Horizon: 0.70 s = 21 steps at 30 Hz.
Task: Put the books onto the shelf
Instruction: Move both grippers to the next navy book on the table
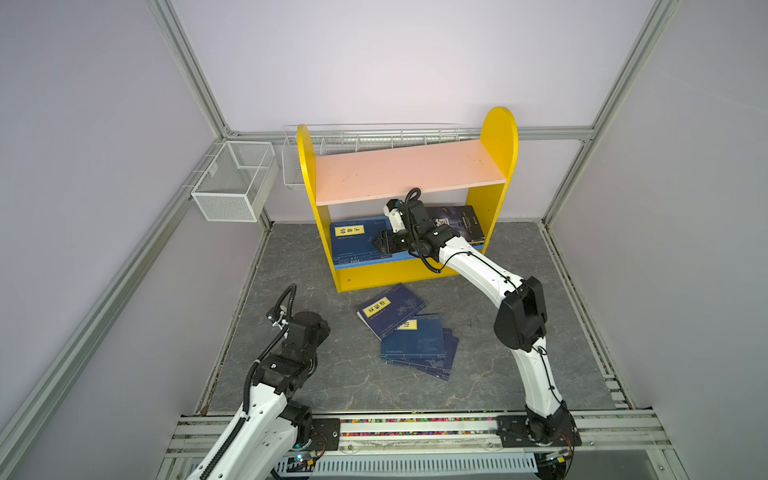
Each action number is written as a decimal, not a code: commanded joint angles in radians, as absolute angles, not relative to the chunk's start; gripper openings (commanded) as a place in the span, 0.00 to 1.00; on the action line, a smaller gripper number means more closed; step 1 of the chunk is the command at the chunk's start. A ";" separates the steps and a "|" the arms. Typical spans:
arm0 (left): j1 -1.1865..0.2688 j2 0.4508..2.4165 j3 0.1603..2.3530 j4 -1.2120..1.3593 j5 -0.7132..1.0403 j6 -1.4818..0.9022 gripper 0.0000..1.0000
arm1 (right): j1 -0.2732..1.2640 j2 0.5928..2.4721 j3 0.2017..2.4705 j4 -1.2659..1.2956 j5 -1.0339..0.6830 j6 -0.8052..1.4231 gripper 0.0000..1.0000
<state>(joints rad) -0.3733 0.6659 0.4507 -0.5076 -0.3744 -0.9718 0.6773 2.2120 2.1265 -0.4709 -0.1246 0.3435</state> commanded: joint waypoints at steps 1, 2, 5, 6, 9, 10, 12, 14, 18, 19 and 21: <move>-0.370 0.660 0.479 -0.528 -0.394 -0.973 0.60 | 0.675 2.241 2.150 -0.412 -0.192 0.348 0.68; -0.370 0.660 0.479 -0.528 -0.395 -0.973 0.60 | 0.677 2.243 2.147 -0.413 -0.192 0.351 0.68; -0.370 0.663 0.479 -0.526 -0.395 -0.972 0.60 | 0.680 2.228 2.126 -0.409 -0.186 0.351 0.69; -0.371 0.664 0.480 -0.526 -0.396 -0.969 0.60 | 0.680 2.215 2.113 -0.403 -0.179 0.347 0.70; -0.371 0.673 0.480 -0.513 -0.394 -0.947 0.60 | 0.680 2.129 2.008 -0.332 -0.103 0.333 0.74; -0.370 0.679 0.481 -0.507 -0.390 -0.935 0.61 | 0.680 2.093 1.971 -0.309 -0.065 0.327 0.75; -0.371 0.690 0.484 -0.489 -0.376 -0.906 0.61 | 0.679 2.014 1.888 -0.264 0.000 0.305 0.77; -0.371 0.706 0.486 -0.471 -0.359 -0.875 0.61 | 0.679 1.922 1.786 -0.215 0.051 0.284 0.77; -0.370 0.748 0.486 -0.412 -0.302 -0.807 0.60 | 0.679 1.775 1.572 -0.166 0.079 0.268 0.78; -0.371 0.780 0.488 -0.392 -0.278 -0.786 0.60 | 0.680 1.732 1.512 -0.164 0.083 0.270 0.78; -0.371 0.820 0.491 -0.350 -0.226 -0.744 0.60 | 0.678 1.667 1.392 -0.161 0.083 0.279 0.78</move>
<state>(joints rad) -0.3733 0.7864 0.4583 -0.4210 -0.2989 -0.8284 0.6804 1.7302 1.4956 -0.2092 0.0452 0.2977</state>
